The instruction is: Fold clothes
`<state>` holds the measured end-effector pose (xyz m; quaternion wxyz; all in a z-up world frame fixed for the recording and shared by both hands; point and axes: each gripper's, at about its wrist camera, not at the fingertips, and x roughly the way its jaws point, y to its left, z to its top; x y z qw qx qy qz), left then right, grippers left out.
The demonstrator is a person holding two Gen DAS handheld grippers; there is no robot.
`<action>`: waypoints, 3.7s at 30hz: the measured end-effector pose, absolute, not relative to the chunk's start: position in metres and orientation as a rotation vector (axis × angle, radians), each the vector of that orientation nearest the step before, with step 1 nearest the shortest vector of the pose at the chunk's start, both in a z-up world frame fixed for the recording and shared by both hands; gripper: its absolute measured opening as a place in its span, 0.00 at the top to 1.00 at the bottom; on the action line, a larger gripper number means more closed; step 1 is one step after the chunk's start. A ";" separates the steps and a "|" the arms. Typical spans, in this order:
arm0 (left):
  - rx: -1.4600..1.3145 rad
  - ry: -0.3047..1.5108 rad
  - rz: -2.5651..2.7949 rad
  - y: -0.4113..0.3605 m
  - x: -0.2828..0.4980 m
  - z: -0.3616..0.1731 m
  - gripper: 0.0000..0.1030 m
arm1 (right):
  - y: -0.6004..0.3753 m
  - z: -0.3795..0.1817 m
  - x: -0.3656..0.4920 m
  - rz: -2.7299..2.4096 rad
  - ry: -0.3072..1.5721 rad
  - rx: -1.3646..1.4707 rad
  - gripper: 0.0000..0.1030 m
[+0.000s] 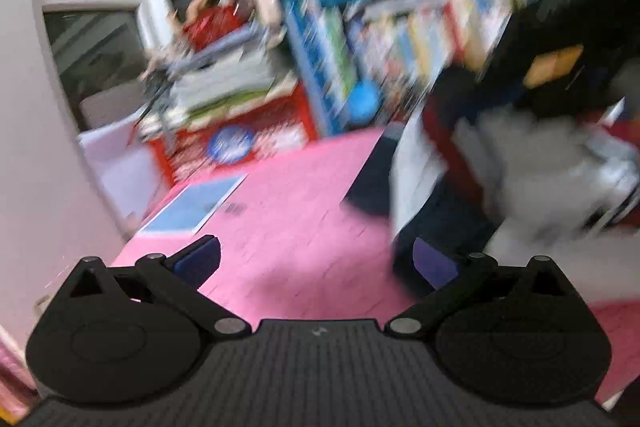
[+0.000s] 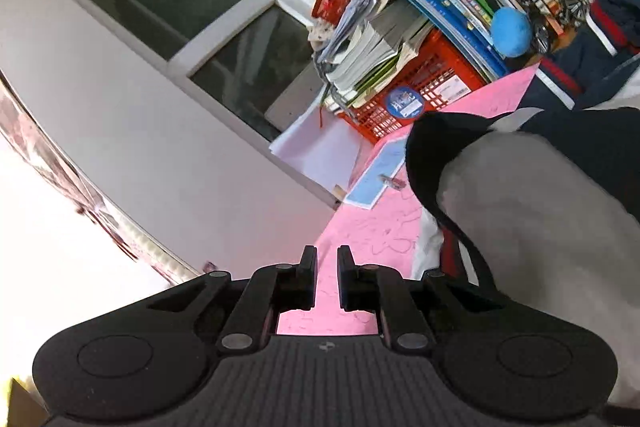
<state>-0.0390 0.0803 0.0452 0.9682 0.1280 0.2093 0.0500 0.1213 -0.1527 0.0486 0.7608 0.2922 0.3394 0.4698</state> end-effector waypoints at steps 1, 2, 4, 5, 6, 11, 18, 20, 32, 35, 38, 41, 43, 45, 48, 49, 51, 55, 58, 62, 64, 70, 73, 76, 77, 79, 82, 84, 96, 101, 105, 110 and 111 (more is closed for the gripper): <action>0.242 0.396 0.068 0.078 -0.040 0.052 0.00 | -0.153 0.051 0.121 1.009 0.733 0.616 0.81; 0.251 0.394 0.064 0.072 -0.031 0.052 0.00 | -0.154 0.054 0.120 0.993 0.725 0.594 0.78; 0.272 0.393 0.059 0.060 -0.014 0.053 0.00 | -0.167 0.062 0.108 0.903 0.670 0.494 0.65; 0.283 0.392 0.057 0.054 -0.005 0.054 0.00 | -0.174 0.066 0.099 0.846 0.638 0.430 0.63; 0.295 0.411 0.059 0.046 0.008 0.051 0.00 | -0.181 0.068 0.087 0.781 0.601 0.354 0.58; 0.376 0.462 0.086 0.001 0.051 0.035 0.00 | -0.207 0.059 0.028 0.483 0.461 0.031 0.42; 0.471 0.564 0.235 -0.020 0.096 0.003 0.00 | -0.204 0.021 -0.010 0.266 0.364 -0.243 0.27; 0.430 0.555 0.228 -0.016 0.093 0.007 0.00 | -0.195 0.012 -0.006 0.249 0.346 -0.281 0.26; 0.480 0.498 0.320 0.005 0.082 0.010 0.00 | -0.189 0.025 0.007 0.027 0.162 -0.333 0.78; 0.417 0.479 0.288 0.015 0.065 0.025 0.00 | -0.200 0.037 0.000 -0.021 0.111 -0.304 0.78; 0.333 0.444 0.216 0.022 0.045 0.050 0.00 | -0.217 0.073 -0.019 0.016 0.038 -0.197 0.78; 0.238 0.419 0.132 0.032 0.025 0.078 0.00 | -0.232 0.096 -0.039 0.053 -0.018 -0.121 0.78; 0.176 0.408 0.074 0.039 0.013 0.095 0.00 | -0.244 0.109 -0.051 0.088 -0.036 -0.074 0.78; 0.103 0.421 0.012 0.047 0.006 0.104 0.00 | -0.259 0.118 -0.063 0.149 -0.024 -0.005 0.77; 0.093 0.443 -0.024 0.047 0.002 0.100 0.00 | -0.288 0.119 -0.074 0.277 0.091 0.097 0.77; 0.125 0.460 -0.004 0.044 0.005 0.093 0.00 | -0.292 0.112 -0.073 0.304 0.163 0.070 0.76; 0.180 0.533 0.053 0.038 0.020 0.071 0.00 | -0.292 0.095 -0.071 0.343 0.311 -0.024 0.68; 0.181 0.645 0.069 0.035 0.034 0.041 0.00 | -0.266 0.052 -0.079 0.472 0.559 -0.288 0.50; 0.167 0.661 0.050 0.036 0.033 0.037 0.00 | -0.242 0.044 -0.085 0.682 0.548 -0.338 0.31; 0.192 0.629 0.029 0.037 0.019 0.042 0.00 | -0.210 0.034 -0.043 0.757 0.538 -0.358 0.32; 0.210 0.629 -0.011 0.040 0.003 0.039 0.00 | -0.202 0.027 -0.003 0.762 0.593 -0.301 0.38; 0.243 0.680 -0.181 0.036 -0.035 0.013 0.00 | -0.195 -0.006 0.038 0.786 0.785 -0.209 0.33; 0.271 0.719 -0.191 0.026 -0.032 -0.006 0.00 | -0.189 -0.014 0.017 0.766 0.758 -0.261 0.36; 0.232 0.719 -0.182 0.023 -0.026 -0.016 0.00 | -0.184 -0.012 -0.001 0.730 0.737 -0.265 0.86; 0.226 0.710 -0.175 0.022 -0.022 -0.017 0.00 | -0.182 -0.010 -0.002 0.719 0.739 -0.258 0.91; 0.227 0.686 -0.160 0.018 -0.012 -0.019 0.00 | -0.177 -0.007 -0.001 0.694 0.730 -0.240 0.92; 0.284 0.631 -0.059 0.011 0.031 -0.012 0.00 | -0.189 0.016 0.026 0.599 0.641 -0.128 0.93; 0.329 0.599 0.064 0.009 0.068 -0.001 0.00 | -0.204 0.046 0.049 0.523 0.535 -0.020 0.93; 0.051 0.542 0.108 0.087 0.011 0.051 0.00 | -0.213 0.033 -0.075 0.947 0.616 -0.075 0.92; 0.076 0.617 0.076 0.074 -0.003 0.032 0.00 | -0.208 -0.041 -0.098 0.916 0.900 -0.088 0.90; 0.119 0.639 0.078 0.065 -0.014 0.022 0.00 | -0.216 -0.005 -0.097 0.935 0.748 -0.072 0.54; -0.033 0.648 -0.038 0.072 -0.030 0.031 0.00 | -0.221 0.035 -0.089 0.874 0.558 -0.082 0.28; -0.099 0.642 -0.118 0.072 -0.033 0.035 0.00 | -0.220 0.035 -0.085 0.779 0.533 -0.124 0.28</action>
